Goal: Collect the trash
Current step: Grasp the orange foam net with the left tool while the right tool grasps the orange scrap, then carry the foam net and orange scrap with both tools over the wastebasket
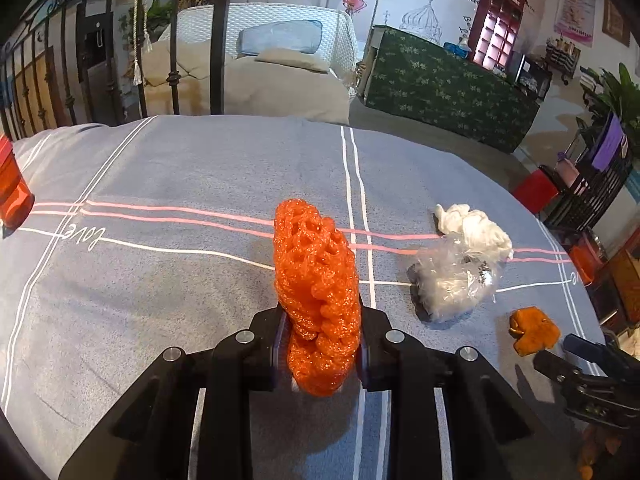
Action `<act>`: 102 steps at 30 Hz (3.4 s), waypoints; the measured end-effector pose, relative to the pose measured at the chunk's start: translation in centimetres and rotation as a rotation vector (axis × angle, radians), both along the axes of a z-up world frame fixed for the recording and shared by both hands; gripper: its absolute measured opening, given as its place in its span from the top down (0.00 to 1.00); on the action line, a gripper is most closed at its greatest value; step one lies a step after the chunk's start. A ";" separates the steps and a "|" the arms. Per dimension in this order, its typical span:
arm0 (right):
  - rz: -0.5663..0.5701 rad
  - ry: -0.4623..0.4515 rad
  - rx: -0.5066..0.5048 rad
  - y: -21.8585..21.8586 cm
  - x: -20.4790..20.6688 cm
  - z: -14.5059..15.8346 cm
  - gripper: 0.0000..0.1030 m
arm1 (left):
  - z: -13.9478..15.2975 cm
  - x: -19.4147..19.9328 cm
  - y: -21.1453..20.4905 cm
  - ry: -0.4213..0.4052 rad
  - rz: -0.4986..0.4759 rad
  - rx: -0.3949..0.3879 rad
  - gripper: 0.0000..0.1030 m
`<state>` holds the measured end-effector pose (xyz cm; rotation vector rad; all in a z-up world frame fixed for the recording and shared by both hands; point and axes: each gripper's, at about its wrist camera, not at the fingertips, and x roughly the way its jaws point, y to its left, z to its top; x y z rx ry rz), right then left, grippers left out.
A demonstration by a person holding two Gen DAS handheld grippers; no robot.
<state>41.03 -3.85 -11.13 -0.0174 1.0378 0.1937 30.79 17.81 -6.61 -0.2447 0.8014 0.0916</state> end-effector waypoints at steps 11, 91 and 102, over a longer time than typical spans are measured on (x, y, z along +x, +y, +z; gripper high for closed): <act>0.028 0.006 -0.119 2.1 2.0 -1.4 0.26 | 0.4 -3.2 -0.6 -0.021 -0.017 -0.057 0.74; -0.640 -0.167 0.008 -29.8 -19.3 -1.1 0.56 | 1.5 -11.6 -33.7 -0.078 -0.793 -0.058 0.74; -0.688 -0.108 0.010 -31.8 -17.8 -4.0 0.49 | 1.0 -11.4 -35.8 -0.054 -0.836 -0.046 0.74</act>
